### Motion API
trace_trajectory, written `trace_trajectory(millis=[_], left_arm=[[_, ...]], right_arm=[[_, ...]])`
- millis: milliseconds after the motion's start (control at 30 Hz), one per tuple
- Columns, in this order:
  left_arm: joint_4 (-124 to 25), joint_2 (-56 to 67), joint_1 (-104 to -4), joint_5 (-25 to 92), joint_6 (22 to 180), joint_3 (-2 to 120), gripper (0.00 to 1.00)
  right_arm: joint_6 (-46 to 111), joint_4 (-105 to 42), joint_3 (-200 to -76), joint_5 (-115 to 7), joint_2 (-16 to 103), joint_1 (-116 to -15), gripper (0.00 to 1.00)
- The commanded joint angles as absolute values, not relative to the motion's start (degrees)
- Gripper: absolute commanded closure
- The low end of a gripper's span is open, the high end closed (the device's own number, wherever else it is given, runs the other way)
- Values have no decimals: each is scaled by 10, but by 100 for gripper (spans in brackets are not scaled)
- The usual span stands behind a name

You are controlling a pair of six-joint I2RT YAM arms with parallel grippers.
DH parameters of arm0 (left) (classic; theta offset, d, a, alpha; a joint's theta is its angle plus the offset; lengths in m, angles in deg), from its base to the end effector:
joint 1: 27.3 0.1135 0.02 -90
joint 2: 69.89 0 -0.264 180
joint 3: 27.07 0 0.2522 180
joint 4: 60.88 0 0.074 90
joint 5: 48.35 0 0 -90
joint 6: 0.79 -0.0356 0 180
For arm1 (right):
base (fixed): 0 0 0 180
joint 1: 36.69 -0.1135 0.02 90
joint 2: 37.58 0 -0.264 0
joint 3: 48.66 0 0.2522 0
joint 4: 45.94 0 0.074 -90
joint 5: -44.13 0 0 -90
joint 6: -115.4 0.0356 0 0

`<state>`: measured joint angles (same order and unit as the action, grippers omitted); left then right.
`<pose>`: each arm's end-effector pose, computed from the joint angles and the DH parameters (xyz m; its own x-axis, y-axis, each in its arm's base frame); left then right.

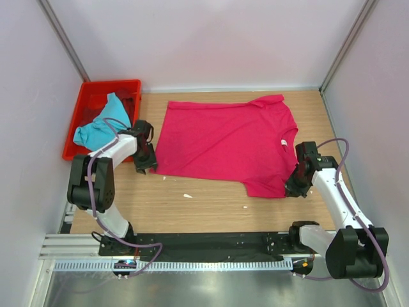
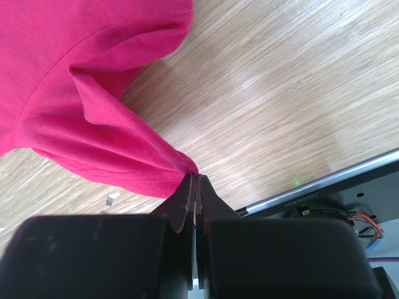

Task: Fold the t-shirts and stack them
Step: Fold the tshirt

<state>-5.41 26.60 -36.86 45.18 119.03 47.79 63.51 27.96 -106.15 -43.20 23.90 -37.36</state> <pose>0.3048 -0.0491 0.1761 -0.9096 -0.3501 -0.2235 -0.3459 0.9364 -0.0589 0.1685 0.0003 0.2208 -0.7704 0.6075 -0.1932 0.6019 0.7931 0.0936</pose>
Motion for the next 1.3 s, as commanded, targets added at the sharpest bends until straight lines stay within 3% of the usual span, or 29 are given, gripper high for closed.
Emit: trace_trajectory(millis=[0, 267, 300, 367, 400, 767, 1033, 1267], left_arm=[[-77, 279, -364, 464, 1196, 478, 55], [-108, 299, -364, 460, 1190, 467, 70], [-114, 300, -364, 460, 1190, 466, 74], [-120, 303, -364, 455, 1187, 462, 99], [-121, 300, -364, 456, 1187, 462, 100], [-90, 158, -364, 458, 1226, 358, 100], [-55, 107, -365, 455, 1235, 365, 100], [-45, 129, -365, 453, 1233, 404, 100]], right_arm=[[639, 290, -1083, -427, 225, -374, 99], [638, 299, -1078, -427, 212, -375, 99], [638, 300, -1077, -427, 208, -374, 99], [636, 311, -1077, -425, 202, -374, 99], [636, 315, -1078, -425, 198, -375, 99], [629, 419, -1103, -391, 122, -374, 99], [611, 446, -1137, -436, 125, -375, 99], [606, 372, -1181, -452, 219, -375, 99]])
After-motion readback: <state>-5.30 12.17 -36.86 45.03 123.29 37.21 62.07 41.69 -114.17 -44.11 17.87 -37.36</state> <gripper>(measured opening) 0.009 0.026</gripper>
